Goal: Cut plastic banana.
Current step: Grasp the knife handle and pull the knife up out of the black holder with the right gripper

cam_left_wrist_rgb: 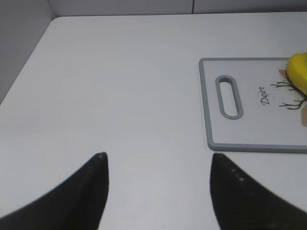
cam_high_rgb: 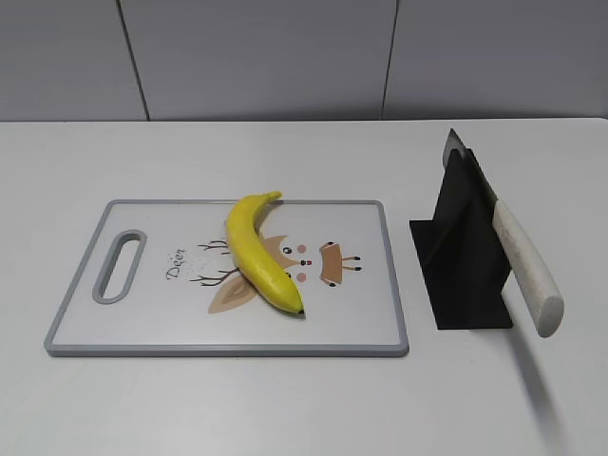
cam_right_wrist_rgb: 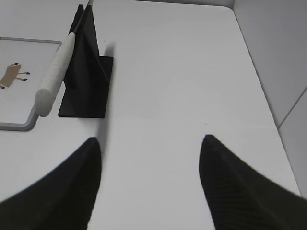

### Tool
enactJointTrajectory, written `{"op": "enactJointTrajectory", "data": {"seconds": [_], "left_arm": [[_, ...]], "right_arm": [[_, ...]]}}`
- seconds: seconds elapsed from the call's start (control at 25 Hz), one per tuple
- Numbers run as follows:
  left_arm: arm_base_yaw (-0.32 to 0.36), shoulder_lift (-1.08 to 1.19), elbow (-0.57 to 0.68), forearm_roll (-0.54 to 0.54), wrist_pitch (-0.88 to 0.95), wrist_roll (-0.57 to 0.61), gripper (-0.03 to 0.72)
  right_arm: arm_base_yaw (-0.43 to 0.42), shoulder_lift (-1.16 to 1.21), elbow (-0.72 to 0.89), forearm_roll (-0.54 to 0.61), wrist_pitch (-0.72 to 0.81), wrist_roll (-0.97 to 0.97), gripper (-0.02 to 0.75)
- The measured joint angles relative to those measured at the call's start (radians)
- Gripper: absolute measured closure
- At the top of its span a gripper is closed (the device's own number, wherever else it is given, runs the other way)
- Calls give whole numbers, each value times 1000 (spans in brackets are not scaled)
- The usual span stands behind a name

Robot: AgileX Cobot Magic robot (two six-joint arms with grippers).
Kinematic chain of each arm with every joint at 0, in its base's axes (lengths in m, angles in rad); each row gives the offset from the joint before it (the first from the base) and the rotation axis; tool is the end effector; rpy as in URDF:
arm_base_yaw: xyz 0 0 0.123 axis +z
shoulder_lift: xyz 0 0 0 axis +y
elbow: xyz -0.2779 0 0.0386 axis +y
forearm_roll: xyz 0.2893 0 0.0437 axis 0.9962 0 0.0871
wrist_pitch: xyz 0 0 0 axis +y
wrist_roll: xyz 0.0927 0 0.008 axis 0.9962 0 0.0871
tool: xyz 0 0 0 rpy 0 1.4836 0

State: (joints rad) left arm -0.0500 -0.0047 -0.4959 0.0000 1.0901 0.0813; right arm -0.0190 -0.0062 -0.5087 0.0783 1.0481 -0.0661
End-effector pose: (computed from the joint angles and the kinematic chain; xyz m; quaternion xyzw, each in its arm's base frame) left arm 0.0362 -0.0018 0.2926 0.0565 0.8588 0.0080 0.5091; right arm 0.0360 0.0056 0.3003 -0.0215 0.8451 0.0164 0.5340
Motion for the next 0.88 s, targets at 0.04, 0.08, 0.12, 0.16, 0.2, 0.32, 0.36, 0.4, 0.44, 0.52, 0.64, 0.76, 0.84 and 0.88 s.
{"op": "enactJointTrajectory", "data": {"seconds": [0.04,0.08,0.12,0.16,0.2,0.32,0.36,0.4,0.44,0.52,0.64,0.76,0.84,0.88], "left_arm": [[0,0,0,0,0,0,46],[0,0,0,0,0,0,48],[0,0,0,0,0,0,50],[0,0,0,0,0,0,51],[0,0,0,0,0,0,52],[0,0,0,0,0,0,59],[0,0,0,0,0,0,61],[0,0,0,0,0,0,65],[0,0,0,0,0,0,71],[0,0,0,0,0,0,77],[0,0,0,0,0,0,83],[0,0,0,0,0,0,90],[0,0,0,0,0,0,93],[0,0,0,0,0,0,94]], "right_arm": [[0,0,0,0,0,0,235],[0,0,0,0,0,0,235],[0,0,0,0,0,0,235],[0,0,0,0,0,0,235],[0,0,0,0,0,0,235],[0,0,0,0,0,0,235],[0,0,0,0,0,0,235],[0,0,0,0,0,0,235],[0,0,0,0,0,0,235],[0,0,0,0,0,0,235],[0,0,0,0,0,0,235],[0,0,0,0,0,0,235],[0,0,0,0,0,0,235],[0,0,0,0,0,0,235]]}}
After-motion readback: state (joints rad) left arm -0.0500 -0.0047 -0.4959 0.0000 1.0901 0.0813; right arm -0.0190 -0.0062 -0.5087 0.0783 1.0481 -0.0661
